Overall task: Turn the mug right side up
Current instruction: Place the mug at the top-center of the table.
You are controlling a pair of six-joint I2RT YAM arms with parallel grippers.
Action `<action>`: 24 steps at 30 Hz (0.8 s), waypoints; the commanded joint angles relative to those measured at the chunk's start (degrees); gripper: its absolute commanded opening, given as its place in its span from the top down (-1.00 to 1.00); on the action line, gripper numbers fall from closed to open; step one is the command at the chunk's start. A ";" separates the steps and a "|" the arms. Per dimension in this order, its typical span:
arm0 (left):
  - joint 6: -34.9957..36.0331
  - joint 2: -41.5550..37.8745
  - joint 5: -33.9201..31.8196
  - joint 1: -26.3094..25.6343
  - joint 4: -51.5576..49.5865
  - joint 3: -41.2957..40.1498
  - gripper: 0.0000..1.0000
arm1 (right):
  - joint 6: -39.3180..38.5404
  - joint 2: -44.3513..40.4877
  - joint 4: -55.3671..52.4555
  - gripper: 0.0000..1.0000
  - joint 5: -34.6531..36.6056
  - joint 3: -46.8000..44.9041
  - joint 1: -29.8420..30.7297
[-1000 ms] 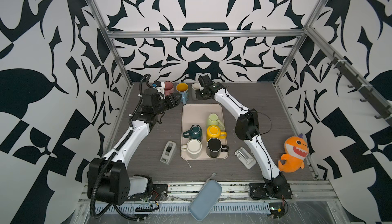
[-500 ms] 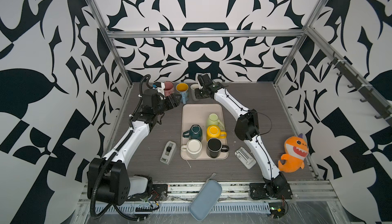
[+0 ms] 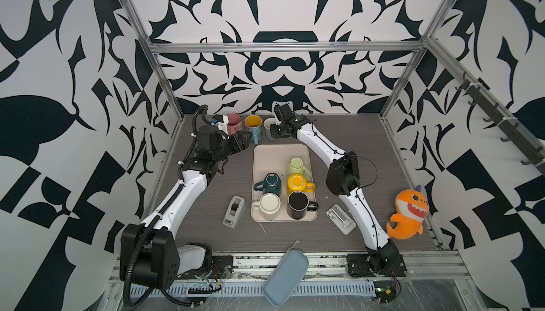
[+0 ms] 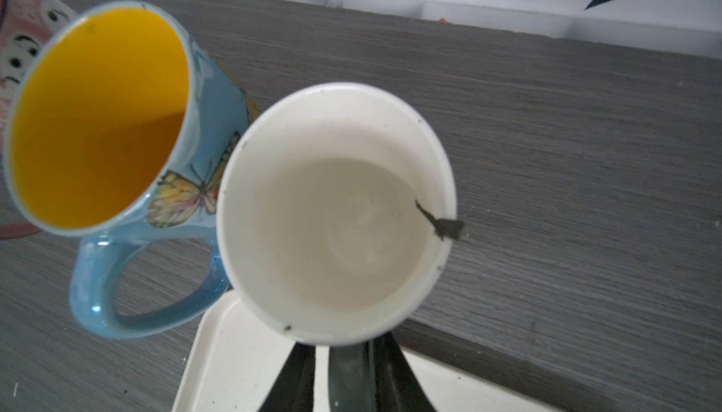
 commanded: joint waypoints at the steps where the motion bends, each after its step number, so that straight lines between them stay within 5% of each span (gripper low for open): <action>1: -0.38 -1.86 -0.06 0.25 1.01 -0.86 -0.43 | 0.50 -4.73 1.81 0.36 -0.08 -0.63 0.21; 12: -0.65 -2.75 -0.28 0.26 0.83 -1.07 -0.44 | 0.55 -7.24 4.21 0.10 0.01 -4.39 0.27; 24: -0.57 -4.79 -2.35 0.25 -0.65 -1.06 -0.43 | -1.25 -21.15 8.83 -0.02 1.08 -17.82 0.21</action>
